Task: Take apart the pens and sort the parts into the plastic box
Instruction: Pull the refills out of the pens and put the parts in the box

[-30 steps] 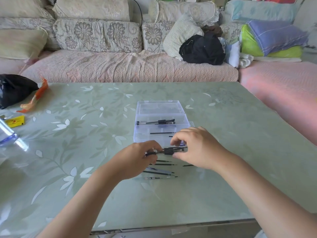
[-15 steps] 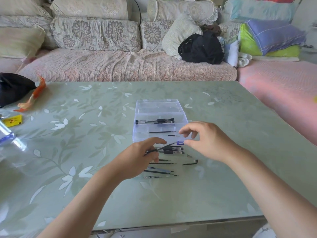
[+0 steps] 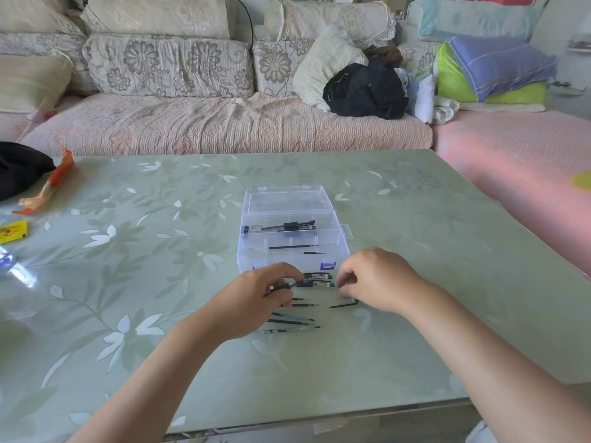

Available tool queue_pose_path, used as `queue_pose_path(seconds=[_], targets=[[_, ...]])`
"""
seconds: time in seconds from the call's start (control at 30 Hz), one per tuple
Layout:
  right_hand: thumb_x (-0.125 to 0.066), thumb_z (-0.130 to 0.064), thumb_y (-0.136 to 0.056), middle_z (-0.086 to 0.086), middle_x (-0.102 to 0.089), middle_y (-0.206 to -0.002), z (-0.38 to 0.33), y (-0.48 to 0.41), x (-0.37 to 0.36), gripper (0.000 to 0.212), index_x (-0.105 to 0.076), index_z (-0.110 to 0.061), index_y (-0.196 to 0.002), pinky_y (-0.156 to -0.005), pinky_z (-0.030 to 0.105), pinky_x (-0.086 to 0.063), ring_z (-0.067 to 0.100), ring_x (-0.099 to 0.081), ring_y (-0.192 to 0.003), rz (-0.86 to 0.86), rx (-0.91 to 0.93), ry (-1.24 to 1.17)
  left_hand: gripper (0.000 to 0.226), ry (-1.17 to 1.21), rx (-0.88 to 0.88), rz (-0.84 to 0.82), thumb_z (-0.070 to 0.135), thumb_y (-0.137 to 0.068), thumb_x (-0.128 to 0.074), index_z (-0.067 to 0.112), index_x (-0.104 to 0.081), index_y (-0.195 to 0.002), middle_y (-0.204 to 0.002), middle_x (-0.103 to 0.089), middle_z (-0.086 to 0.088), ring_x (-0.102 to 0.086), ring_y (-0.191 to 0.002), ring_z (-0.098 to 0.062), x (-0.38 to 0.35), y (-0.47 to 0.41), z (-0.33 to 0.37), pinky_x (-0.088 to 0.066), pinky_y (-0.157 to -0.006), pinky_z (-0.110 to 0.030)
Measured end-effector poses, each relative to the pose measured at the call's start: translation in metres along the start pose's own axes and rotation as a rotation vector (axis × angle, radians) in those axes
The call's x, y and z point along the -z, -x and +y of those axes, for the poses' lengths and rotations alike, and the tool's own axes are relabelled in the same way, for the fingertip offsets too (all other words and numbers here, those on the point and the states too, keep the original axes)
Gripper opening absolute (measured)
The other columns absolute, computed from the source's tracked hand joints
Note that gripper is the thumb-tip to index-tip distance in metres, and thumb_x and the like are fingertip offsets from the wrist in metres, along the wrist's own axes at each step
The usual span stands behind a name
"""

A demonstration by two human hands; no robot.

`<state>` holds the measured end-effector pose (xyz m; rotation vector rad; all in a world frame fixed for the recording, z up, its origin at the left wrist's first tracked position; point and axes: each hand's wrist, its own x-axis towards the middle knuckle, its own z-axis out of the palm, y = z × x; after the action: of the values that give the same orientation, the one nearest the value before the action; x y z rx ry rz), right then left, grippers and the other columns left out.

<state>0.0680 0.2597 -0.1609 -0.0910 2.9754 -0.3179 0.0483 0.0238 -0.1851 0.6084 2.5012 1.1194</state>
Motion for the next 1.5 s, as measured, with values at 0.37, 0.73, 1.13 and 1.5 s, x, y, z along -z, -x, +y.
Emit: queue_pose_path(seconds=[0.37,0.73,1.13,1.5], targets=[[-0.071,-0.036,-0.082,-0.027,-0.06,-0.074,-0.017,0.003,0.002,0.003,-0.068,-0.035,-0.082,-0.057,0.016,-0.032,-0.015,-0.049,-0.067,0.17,0.122,-0.302,0.026,-0.003,-0.022,0.004,0.025,-0.096,-0.053,0.05,-0.058,-0.098,-0.083,-0.068,0.015,-0.047,-0.058,-0.014,0.002,0.001,0.001,-0.053,-0.066,-0.044],[-0.078,-0.028,-0.079,-0.037,-0.056,-0.075,-0.03,0.004,-0.003,0.008,-0.071,-0.032,-0.078,-0.059,0.01,-0.033,-0.008,-0.053,-0.069,0.177,0.208,-0.454,0.022,-0.04,-0.027,-0.011,0.022,-0.094,-0.051,0.042,-0.059,-0.1,-0.084,-0.069,0.02,-0.048,-0.056,-0.004,0.005,0.004,0.004,-0.051,-0.065,-0.035],[-0.08,-0.031,-0.077,-0.023,-0.061,-0.074,-0.035,0.004,-0.009,0.008,-0.073,-0.034,-0.079,-0.062,0.016,-0.038,-0.002,-0.053,-0.068,0.166,0.255,-0.479,0.008,0.008,-0.042,-0.035,0.027,-0.093,-0.058,0.034,-0.061,-0.097,-0.081,-0.072,0.011,-0.047,-0.055,-0.005,0.006,0.005,0.007,-0.039,-0.053,-0.016],[-0.078,-0.028,-0.078,-0.018,-0.063,-0.08,-0.038,0.005,-0.015,0.01,-0.073,-0.031,-0.086,-0.063,0.016,-0.037,-0.005,-0.053,-0.071,0.175,0.251,-0.434,0.008,0.025,0.026,-0.028,0.026,-0.091,-0.06,0.03,-0.066,-0.091,-0.079,-0.072,0.013,-0.057,-0.063,-0.003,0.012,0.006,0.005,-0.055,-0.073,-0.035]])
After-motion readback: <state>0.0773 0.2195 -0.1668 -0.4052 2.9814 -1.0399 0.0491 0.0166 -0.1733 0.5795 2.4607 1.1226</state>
